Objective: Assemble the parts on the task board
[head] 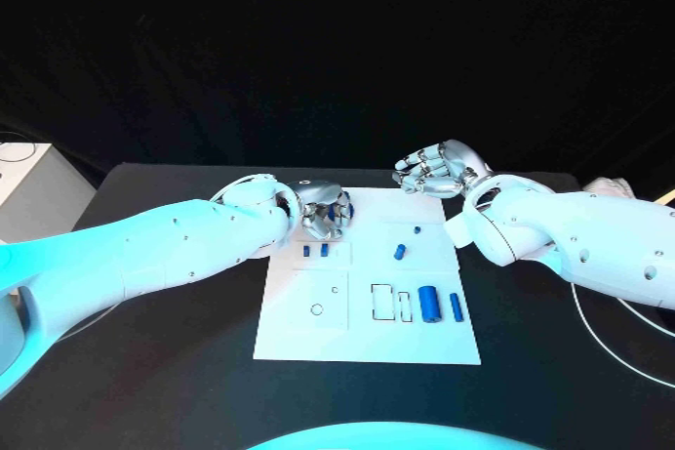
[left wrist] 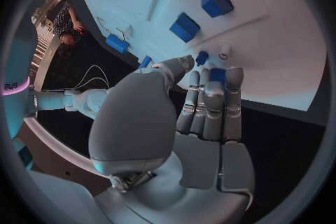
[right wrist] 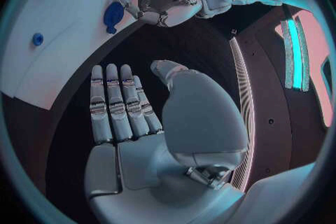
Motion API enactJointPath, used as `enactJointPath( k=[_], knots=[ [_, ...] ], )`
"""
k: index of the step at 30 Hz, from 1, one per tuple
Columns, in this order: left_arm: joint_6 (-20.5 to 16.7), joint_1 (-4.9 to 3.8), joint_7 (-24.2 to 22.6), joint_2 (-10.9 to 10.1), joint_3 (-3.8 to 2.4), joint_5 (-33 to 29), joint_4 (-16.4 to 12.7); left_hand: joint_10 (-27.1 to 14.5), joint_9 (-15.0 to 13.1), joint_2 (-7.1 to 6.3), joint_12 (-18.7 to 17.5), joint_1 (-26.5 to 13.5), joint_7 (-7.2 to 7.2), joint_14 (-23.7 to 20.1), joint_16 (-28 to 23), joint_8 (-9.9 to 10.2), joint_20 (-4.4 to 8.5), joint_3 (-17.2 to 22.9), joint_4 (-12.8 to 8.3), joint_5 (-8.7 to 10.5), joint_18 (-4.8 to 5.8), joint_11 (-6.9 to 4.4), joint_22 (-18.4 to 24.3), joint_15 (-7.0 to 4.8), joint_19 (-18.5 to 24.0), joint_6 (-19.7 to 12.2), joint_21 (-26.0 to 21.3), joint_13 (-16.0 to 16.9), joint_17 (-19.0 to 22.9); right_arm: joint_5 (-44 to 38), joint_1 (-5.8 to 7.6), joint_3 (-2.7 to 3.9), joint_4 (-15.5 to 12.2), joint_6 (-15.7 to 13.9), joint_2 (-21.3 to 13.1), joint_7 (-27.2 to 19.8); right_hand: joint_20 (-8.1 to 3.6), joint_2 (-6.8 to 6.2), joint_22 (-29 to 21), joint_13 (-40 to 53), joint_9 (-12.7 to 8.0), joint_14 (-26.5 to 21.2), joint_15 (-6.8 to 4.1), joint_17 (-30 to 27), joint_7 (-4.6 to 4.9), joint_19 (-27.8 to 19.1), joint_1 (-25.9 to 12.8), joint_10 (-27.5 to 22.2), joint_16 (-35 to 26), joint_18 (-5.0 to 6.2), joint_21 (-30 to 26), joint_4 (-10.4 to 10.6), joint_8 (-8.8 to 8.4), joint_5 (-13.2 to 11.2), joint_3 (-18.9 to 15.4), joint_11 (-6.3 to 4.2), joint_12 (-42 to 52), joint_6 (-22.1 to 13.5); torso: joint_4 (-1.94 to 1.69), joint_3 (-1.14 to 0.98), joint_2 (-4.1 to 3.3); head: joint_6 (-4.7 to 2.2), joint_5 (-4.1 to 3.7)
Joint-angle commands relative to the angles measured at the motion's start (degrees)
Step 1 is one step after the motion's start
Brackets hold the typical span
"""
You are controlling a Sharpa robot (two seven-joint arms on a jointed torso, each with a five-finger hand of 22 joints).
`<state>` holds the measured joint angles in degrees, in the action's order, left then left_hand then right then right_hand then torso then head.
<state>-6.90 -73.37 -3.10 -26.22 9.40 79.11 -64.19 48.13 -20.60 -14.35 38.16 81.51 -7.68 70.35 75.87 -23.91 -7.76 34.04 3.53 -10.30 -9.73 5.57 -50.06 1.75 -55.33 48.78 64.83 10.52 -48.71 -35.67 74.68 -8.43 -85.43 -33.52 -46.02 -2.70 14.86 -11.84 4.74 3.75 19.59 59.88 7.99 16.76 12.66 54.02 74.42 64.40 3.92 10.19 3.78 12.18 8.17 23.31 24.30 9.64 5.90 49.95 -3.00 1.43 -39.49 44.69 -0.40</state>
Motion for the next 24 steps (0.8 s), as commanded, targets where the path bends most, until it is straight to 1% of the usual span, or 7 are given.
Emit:
enactJointPath(
  k=[1, 7, 11, 14, 15, 16, 24],
  knots=[
    [2.13, 0.06, 0.50, 0.32, -0.02, 0.53, 0.25, 0.58, 0.21, 0.05, -0.40, -0.62, -0.02, 0.51, 0.38, 0.51, 0.08, 0.36, -0.12, -0.09, 0.40, -0.03, -0.47, -0.01, -0.50, 0.61, 0.43, -0.26, -0.28, -0.27, -0.02, 0.01, -0.13, 0.63, 0.02, -0.82, -0.03, 0.18, -0.05, -0.09, -0.08, -0.29, 0.12, -0.05, 0.85, -0.45, -0.51, 0.18, 0.04, 0.38, 0.02, -0.02, -0.23, 0.21, 0.40, 0.17, -0.22, 0.41, -0.03, 0.01, 0.03, 0.12, -0.11],
    [2.73, 0.20, 1.26, 0.71, -0.01, 0.98, 0.88, 0.81, 0.39, 0.06, -0.75, -0.88, -0.11, 0.67, 0.61, 0.89, 0.11, 0.51, -0.27, -0.06, 0.45, 0.03, -0.70, 0.02, -0.61, 0.76, 0.65, -0.50, -0.36, -0.28, -0.02, 0.01, -0.22, 0.65, -0.01, -0.84, -0.03, 0.16, -0.09, -0.09, -0.08, -0.29, 0.12, -0.10, 0.86, -0.45, -0.52, 0.18, 0.04, 0.39, 0.02, -0.04, -0.24, 0.38, 0.44, 0.17, -0.23, 0.41, -0.06, 0.01, 0.04, 0.18, -0.19],
    [3.02, 0.25, 1.73, 0.88, -0.01, 1.28, 1.21, 0.85, 0.46, 0.09, -0.91, -0.89, -0.18, 0.62, 0.62, 1.04, 0.11, 0.63, -0.39, -0.09, 0.44, 0.07, -0.69, 0.04, -0.55, 0.83, 0.67, -0.61, -0.20, -0.31, -0.02, 0.02, -0.27, 0.71, -0.05, -0.84, -0.03, 0.16, -0.09, -0.09, -0.08, -0.29, 0.12, -0.10, 0.86, -0.45, -0.52, 0.18, 0.04, 0.39, 0.02, -0.04, -0.24, 0.38, 0.44, 0.17, -0.23, 0.41, 0.01, -0.01, 0.02, 0.28, -0.29],
    [3.16, 0.30, 1.89, 1.04, 0.00, 1.37, 1.57, 0.57, 0.63, 0.01, -1.51, -1.20, -0.27, 0.41, 0.61, 1.39, 0.06, 0.74, -0.58, -0.07, 0.41, 0.27, -0.56, 0.18, -0.29, 1.04, 0.63, -0.93, 0.31, -0.32, -0.02, 0.02, -0.30, 0.74, -0.09, -0.84, -0.03, 0.16, -0.09, -0.09, -0.08, -0.29, 0.12, -0.10, 0.86, -0.45, -0.52, 0.18, 0.04, 0.39, 0.02, -0.04, -0.24, 0.38, 0.44, 0.17, -0.23, 0.41, 0.01, 0.00, 0.02, 0.29, -0.36],
    [3.22, 0.33, 1.94, 1.09, 0.00, 1.39, 1.70, 0.14, 0.78, -0.03, -2.31, -1.43, -0.37, -0.49, 0.14, 1.73, -0.09, 0.88, -0.86, -0.04, 0.23, 0.56, 0.18, 0.41, 0.60, 1.38, 0.16, -1.36, 1.92, -0.32, -0.01, 0.02, -0.33, 0.74, -0.11, -0.84, -0.03, 0.16, -0.09, -0.09, -0.08, -0.29, 0.12, -0.10, 0.86, -0.45, -0.52, 0.18, 0.04, 0.39, 0.02, -0.04, -0.24, 0.38, 0.44, 0.17, -0.23, 0.41, 0.00, 0.01, 0.02, 0.30, -0.39],
    [3.26, 0.36, 1.97, 1.14, 0.00, 1.40, 1.81, -0.22, 0.91, -0.03, -3.00, -1.58, -0.43, -0.85, 0.02, 2.04, -0.24, 1.01, -1.10, -0.05, 0.20, 0.75, 0.30, 0.59, 0.89, 1.52, 0.06, -1.75, 2.48, -0.33, -0.01, 0.02, -0.35, 0.74, -0.13, -0.84, -0.03, 0.16, -0.09, -0.09, -0.08, -0.29, 0.12, -0.10, 0.86, -0.45, -0.52, 0.18, 0.04, 0.39, 0.02, -0.04, -0.24, 0.38, 0.44, 0.17, -0.23, 0.41, -0.01, 0.02, 0.03, 0.29, -0.43],
    [3.34, 0.75, 1.87, 1.55, 0.01, 1.32, 2.56, -0.61, 1.19, 0.10, -4.21, -1.88, -0.52, -0.99, 0.19, 2.77, -0.57, 1.25, -1.50, -0.05, 0.24, 1.28, 0.10, 1.01, 0.95, 1.56, 0.22, -2.45, 2.87, -0.35, -0.01, 0.02, -0.48, 0.76, -0.22, -0.85, -0.03, 0.14, -0.14, -0.09, -0.09, -0.28, 0.12, -0.18, 0.86, -0.44, -0.54, 0.20, 0.05, 0.39, 0.03, -0.06, -0.23, 0.54, 0.48, 0.16, -0.22, 0.44, -0.07, 0.01, 0.06, 0.37, -0.62]
  ],
)
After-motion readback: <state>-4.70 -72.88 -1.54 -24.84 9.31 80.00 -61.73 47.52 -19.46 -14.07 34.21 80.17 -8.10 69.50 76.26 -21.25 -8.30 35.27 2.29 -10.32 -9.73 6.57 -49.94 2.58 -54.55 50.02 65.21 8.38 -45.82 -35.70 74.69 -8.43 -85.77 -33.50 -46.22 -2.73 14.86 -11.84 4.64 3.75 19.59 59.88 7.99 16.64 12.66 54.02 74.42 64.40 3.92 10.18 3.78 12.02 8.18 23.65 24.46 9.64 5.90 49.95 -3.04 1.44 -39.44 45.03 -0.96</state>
